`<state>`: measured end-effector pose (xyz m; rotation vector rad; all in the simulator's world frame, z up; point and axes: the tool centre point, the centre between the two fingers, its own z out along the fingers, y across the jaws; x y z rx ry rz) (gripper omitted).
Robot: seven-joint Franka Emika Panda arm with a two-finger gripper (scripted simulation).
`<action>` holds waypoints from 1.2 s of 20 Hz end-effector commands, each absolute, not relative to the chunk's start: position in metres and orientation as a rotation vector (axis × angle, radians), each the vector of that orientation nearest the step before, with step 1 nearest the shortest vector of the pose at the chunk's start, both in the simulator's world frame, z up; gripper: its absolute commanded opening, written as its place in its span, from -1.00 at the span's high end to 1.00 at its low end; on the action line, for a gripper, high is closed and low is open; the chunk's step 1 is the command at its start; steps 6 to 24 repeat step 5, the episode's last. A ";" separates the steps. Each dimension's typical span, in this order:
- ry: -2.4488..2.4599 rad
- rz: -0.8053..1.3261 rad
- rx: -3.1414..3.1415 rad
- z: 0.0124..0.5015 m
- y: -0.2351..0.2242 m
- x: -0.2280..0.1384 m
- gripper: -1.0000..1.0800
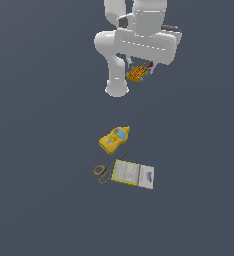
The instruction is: Pick up a designated object from a clutter of objects.
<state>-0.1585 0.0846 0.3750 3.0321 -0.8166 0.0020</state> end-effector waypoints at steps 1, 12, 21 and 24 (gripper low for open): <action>-0.818 0.001 3.032 0.382 0.090 -0.161 1.00; -0.818 0.000 3.033 0.386 0.092 -0.162 1.00; -0.818 0.000 3.033 0.386 0.092 -0.162 1.00; -0.818 0.000 3.033 0.386 0.092 -0.162 1.00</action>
